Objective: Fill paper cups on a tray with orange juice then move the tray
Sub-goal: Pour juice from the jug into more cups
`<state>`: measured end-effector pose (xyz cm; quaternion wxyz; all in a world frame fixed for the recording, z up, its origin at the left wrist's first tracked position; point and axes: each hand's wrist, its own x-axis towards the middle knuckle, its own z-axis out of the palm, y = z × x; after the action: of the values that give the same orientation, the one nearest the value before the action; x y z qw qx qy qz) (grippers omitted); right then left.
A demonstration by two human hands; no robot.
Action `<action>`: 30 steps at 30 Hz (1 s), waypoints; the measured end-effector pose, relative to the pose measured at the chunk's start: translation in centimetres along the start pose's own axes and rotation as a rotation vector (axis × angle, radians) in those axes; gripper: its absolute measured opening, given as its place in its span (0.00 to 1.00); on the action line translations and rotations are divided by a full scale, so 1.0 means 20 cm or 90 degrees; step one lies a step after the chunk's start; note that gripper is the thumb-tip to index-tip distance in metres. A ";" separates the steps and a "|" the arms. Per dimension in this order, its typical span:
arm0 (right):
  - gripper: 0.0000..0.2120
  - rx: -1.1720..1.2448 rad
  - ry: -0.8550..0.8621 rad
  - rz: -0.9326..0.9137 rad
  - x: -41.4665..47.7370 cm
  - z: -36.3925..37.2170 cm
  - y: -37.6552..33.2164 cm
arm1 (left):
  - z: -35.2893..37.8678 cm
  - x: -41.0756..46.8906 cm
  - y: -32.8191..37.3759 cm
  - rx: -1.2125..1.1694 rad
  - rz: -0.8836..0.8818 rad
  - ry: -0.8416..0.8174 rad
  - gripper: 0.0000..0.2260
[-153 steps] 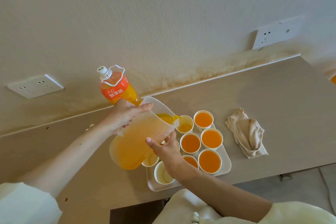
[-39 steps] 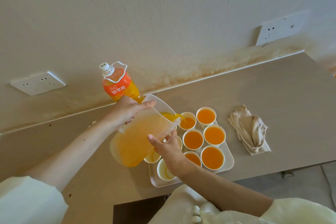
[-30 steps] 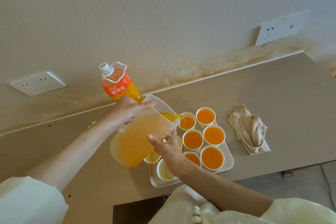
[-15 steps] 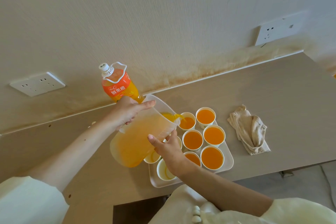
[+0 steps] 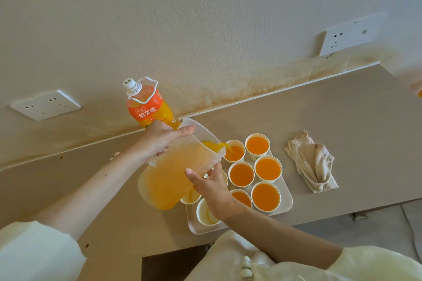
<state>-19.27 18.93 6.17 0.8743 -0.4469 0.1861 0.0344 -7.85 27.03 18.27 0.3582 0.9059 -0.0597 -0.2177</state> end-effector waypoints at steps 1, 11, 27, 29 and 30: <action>0.33 -0.001 0.000 0.000 0.00 0.00 0.00 | 0.00 0.00 0.00 -0.002 -0.001 0.000 0.28; 0.32 0.007 0.000 0.000 0.01 0.00 -0.01 | 0.00 0.01 0.02 0.001 -0.012 0.009 0.28; 0.33 0.015 0.003 -0.004 0.02 0.00 -0.01 | 0.00 0.02 0.02 0.006 -0.007 0.004 0.27; 0.33 0.014 0.005 0.000 0.02 0.00 -0.01 | 0.00 0.02 0.02 0.006 -0.008 0.003 0.27; 0.33 0.012 0.006 0.001 0.02 0.00 0.00 | 0.00 0.02 0.02 0.006 -0.010 0.003 0.27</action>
<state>-18.79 18.84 6.06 0.8777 -0.4383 0.1911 0.0313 -7.43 26.65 18.39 0.3521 0.9087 -0.0532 -0.2179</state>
